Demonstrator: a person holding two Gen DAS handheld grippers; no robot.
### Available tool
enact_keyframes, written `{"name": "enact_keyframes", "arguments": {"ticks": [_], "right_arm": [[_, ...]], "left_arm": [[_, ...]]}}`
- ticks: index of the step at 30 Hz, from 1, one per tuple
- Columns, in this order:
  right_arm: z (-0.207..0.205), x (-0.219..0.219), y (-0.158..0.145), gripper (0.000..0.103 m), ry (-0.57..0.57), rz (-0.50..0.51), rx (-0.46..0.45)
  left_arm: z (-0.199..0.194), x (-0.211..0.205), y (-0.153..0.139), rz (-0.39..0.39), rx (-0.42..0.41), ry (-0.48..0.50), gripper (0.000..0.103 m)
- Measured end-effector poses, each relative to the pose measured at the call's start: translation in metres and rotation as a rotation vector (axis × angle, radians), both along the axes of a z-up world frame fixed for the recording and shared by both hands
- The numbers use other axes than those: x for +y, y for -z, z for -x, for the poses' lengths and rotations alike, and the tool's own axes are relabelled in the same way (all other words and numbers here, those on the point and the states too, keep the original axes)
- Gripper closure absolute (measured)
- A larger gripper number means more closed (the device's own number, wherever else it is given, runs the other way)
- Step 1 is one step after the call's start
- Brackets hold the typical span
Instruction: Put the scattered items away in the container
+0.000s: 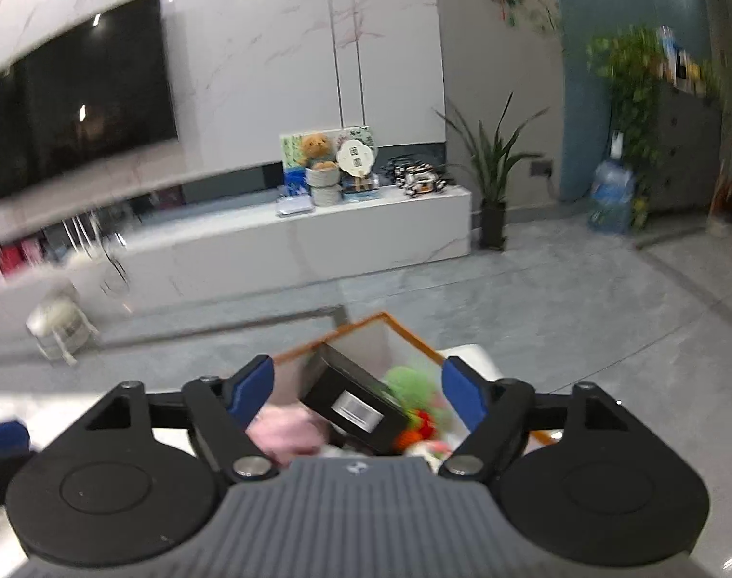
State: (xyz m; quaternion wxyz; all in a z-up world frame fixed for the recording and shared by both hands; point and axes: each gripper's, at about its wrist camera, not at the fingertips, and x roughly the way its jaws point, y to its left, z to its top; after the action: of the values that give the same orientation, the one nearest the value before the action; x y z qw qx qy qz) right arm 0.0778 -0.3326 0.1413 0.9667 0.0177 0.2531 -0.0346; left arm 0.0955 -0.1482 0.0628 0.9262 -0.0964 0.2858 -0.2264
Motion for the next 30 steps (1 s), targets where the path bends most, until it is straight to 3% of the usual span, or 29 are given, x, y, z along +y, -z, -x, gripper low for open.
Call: {"name": "enact_keyframes", "arguments": {"ticks": [3, 7, 11, 16, 20, 30], "right_arm": [[0.013, 0.007, 0.004, 0.016, -0.005, 0.090, 0.018], [0.033, 0.009, 0.013, 0.011, 0.029, 0.142, 0.038], [0.052, 0.013, 0.019, 0.004, 0.067, 0.142, 0.047], [0.076, 0.009, 0.027, 0.002, 0.114, 0.104, 0.066], [0.086, 0.001, 0.031, 0.001, 0.157, 0.062, 0.084], [0.079, -0.002, 0.037, 0.001, 0.191, 0.067, 0.111]], "left_arm": [[-0.001, -0.001, 0.005, -0.039, 0.042, 0.004, 0.015], [0.002, 0.004, 0.009, -0.008, 0.032, 0.022, 0.014], [-0.001, -0.007, 0.022, -0.060, 0.068, 0.043, 0.013], [0.010, -0.024, 0.034, -0.166, 0.089, 0.066, 0.011], [0.016, -0.033, 0.041, -0.190, 0.086, 0.057, 0.011], [0.014, -0.039, 0.050, -0.248, 0.116, 0.040, 0.011]]}}
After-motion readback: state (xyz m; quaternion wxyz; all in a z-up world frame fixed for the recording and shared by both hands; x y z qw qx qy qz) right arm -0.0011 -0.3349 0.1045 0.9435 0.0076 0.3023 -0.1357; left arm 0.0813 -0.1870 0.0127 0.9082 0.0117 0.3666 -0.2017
